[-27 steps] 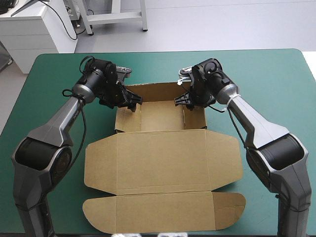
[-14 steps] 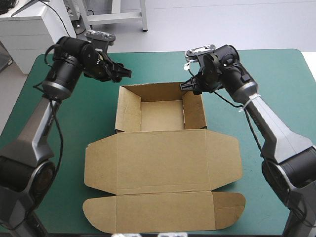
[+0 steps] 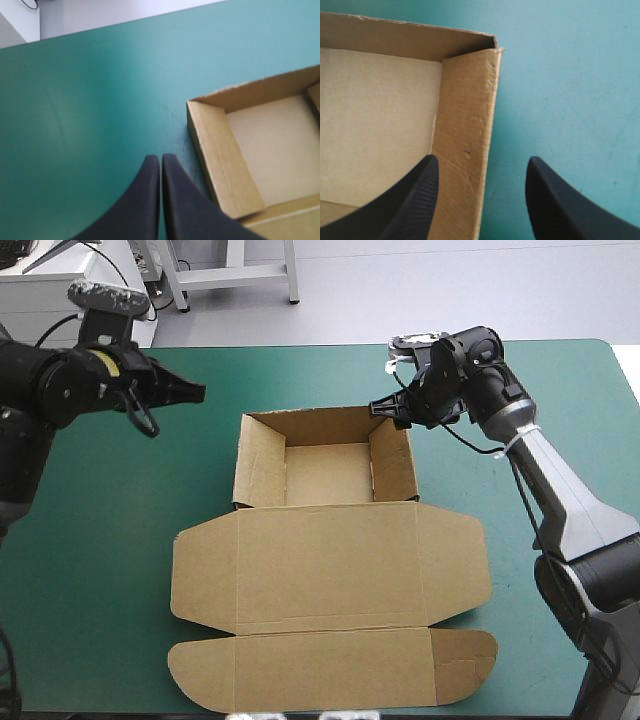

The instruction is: Fold the box

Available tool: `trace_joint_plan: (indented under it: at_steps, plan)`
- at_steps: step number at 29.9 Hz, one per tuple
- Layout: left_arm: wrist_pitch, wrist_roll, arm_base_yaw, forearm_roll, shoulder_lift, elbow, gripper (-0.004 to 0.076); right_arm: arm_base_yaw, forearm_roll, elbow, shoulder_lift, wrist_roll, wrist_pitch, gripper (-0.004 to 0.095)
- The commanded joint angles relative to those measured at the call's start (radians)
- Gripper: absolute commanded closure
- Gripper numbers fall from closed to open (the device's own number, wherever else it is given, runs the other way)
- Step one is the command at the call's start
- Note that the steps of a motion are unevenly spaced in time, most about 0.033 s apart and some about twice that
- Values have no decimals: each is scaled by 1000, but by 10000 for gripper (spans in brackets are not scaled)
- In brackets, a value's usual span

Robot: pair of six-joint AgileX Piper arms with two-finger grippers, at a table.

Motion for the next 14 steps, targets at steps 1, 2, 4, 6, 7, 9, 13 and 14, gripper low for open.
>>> trace_joint_plan:
  at_steps: [1,2,4,6,7,9,13,14]
  plan:
    - [33,-9,-5,7,-147,147,731,-10,8,0,-29,0,-3,415]
    - [16,-9,-5,7,-187,213,731,-10,8,14,-24,0,-3,415]
    - [-41,-9,-5,3,-269,352,731,-10,8,40,-12,0,-3,415]
    - [-100,-9,-5,-9,-337,475,731,-10,8,61,0,0,-3,415]
    - [-136,-9,-5,-27,-385,551,731,-10,19,66,7,0,-3,415]
    - [-176,-9,-5,-46,-456,654,731,-10,37,68,24,0,-3,415]
    - [-193,-9,-5,-48,-596,835,731,-10,68,68,55,0,-11,415]
    - [-193,-9,-5,-48,-621,866,731,-10,68,68,59,0,-11,415]
